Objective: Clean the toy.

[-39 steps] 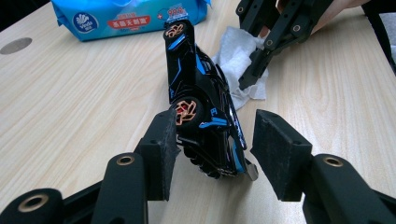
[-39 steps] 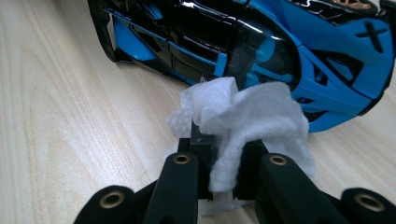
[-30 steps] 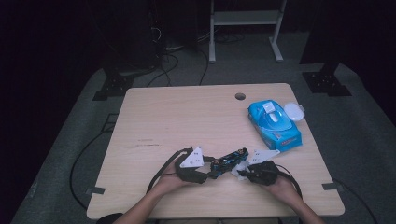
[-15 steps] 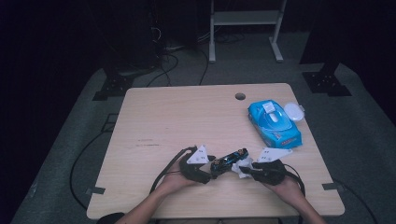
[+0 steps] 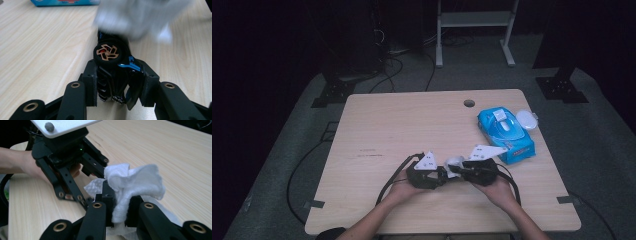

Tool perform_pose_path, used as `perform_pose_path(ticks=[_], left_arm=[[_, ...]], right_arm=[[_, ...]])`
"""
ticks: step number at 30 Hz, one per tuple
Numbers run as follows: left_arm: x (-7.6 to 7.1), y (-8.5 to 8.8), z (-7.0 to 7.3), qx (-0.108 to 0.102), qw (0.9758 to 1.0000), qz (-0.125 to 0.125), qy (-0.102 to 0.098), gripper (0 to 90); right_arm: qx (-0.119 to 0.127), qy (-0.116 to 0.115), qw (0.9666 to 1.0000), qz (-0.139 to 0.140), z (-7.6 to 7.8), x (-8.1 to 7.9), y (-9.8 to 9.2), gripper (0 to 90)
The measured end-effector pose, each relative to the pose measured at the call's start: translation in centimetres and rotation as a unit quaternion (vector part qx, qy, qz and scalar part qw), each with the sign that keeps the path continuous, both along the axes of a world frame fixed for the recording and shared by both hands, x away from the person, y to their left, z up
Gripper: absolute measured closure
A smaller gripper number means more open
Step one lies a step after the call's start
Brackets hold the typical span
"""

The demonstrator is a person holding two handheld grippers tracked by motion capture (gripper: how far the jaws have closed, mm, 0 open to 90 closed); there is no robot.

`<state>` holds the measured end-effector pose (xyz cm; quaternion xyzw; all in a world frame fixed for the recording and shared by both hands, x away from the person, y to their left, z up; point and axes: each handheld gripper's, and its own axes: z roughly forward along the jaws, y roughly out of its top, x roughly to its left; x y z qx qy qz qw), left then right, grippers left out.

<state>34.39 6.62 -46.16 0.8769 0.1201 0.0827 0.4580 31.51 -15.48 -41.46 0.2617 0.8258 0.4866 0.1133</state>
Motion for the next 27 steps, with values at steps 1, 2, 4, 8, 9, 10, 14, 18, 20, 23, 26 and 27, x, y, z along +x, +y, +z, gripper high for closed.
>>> perform_pose_path(ticks=[1, 2, 4, 8, 9, 10, 14, 18, 20, 23, 26, 27], left_arm=[[0.0, 0.1, 0.0, -0.001, 1.0000, 0.000, -0.001, 58.3], [0.1, 0.1, 0.1, -0.003, 1.0000, 0.001, -0.001, 58.3], [0.2, 0.4, 0.1, -0.003, 1.0000, 0.001, -0.002, 58.3], [0.4, 0.9, -0.1, -0.002, 1.0000, 0.000, 0.000, 58.2], [0.5, 1.0, -0.1, -0.003, 1.0000, 0.001, 0.002, 58.3], [0.5, 1.0, -0.1, -0.004, 1.0000, 0.001, 0.003, 58.3], [0.6, 1.0, -0.1, -0.003, 1.0000, 0.001, 0.002, 58.2], [0.7, 0.8, -0.2, -0.006, 1.0000, 0.001, 0.005, 58.2], [0.8, 0.9, -0.2, -0.005, 1.0000, 0.001, 0.006, 58.2], [0.8, 1.1, -0.2, -0.006, 1.0000, 0.000, 0.006, 58.2], [0.8, 1.4, -0.2, -0.005, 1.0000, 0.000, 0.007, 58.2], [0.9, 1.5, -0.1, -0.004, 1.0000, -0.002, 0.007, 58.2]], right_arm=[[-0.002, 0.003, 1.0000, -0.001, -0.1, 0.3, 0.8, 80.9], [-0.001, 0.005, 1.0000, 0.000, -0.3, 0.5, 1.2, 80.8], [-0.010, 0.011, 0.9999, -0.001, -0.8, 1.0, 2.2, 80.6], [-0.014, 0.010, 0.9998, -0.009, -1.4, 1.4, 2.2, 80.6], [-0.019, 0.005, 0.9997, -0.015, -1.4, 1.4, 1.9, 80.6], [-0.031, -0.007, 0.9991, -0.027, -1.4, 1.4, 1.4, 80.6], [-0.030, -0.004, 0.9977, -0.061, -1.6, 1.9, -0.2, 80.6], [-0.008, 0.009, 0.9990, -0.043, -1.7, 1.6, 1.1, 80.6], [-0.007, 0.007, 0.9997, -0.021, -1.7, 1.2, 2.5, 80.6], [-0.021, -0.003, 0.9997, -0.012, -1.6, 1.2, 3.2, 80.6], [-0.030, -0.010, 0.9987, -0.040, -1.6, 1.6, 1.7, 80.6], [-0.036, -0.014, 0.9978, -0.053, -1.6, 1.7, 0.9, 80.6]])
